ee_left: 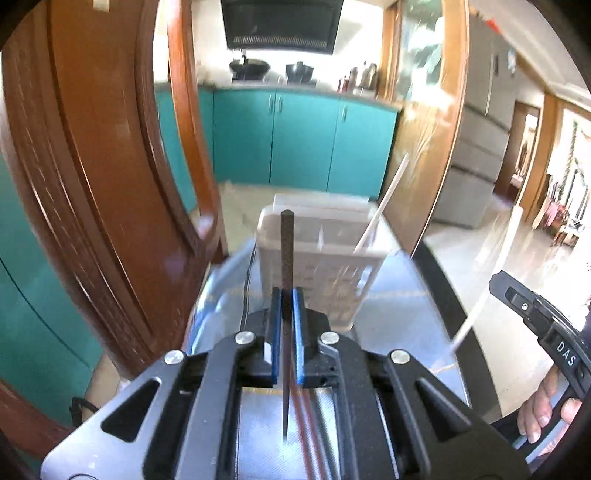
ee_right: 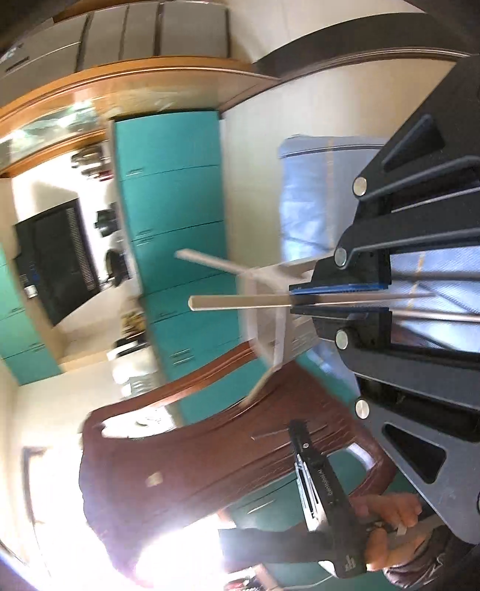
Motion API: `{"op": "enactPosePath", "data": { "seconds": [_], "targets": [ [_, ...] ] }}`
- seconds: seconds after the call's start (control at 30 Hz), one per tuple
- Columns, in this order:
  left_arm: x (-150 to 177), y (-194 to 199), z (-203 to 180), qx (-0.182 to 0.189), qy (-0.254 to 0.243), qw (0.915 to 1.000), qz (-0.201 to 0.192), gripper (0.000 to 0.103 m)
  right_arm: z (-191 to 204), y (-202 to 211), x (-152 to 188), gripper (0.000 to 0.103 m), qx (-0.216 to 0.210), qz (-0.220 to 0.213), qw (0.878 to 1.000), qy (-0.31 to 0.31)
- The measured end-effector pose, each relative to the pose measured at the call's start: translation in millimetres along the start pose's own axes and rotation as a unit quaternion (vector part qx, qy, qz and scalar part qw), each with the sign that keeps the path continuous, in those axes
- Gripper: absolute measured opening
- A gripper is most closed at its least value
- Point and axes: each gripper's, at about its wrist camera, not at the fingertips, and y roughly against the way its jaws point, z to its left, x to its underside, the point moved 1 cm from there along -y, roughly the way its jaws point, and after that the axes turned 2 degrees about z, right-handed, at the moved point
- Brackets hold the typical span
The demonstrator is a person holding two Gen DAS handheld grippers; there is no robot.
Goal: Organize utensils
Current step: 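Lift the dark brown chopstick with the left tool while the right tool lifts its light one above the holder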
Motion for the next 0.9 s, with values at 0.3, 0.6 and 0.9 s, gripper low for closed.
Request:
{"op": "enactPosePath", "data": {
  "seconds": [0.3, 0.6, 0.9],
  "targets": [
    [-81.1, 60.3, 3.4, 0.019, 0.025, 0.9946, -0.099, 0.007, 8.4, -2.4, -74.8, 0.006, -0.041, -0.032, 0.999, -0.010],
    [-110.9, 37.3, 30.4, -0.010, 0.114, 0.9771, -0.180, 0.007, 8.6, -25.9, -128.7, 0.006, -0.019, -0.101, 0.994, -0.043],
    [-101.4, -53.9, 26.3, -0.028, 0.109, 0.9888, -0.099, 0.007, -16.1, -85.6, -92.1, 0.006, 0.042, -0.070, 0.996, -0.043]
  ]
}}
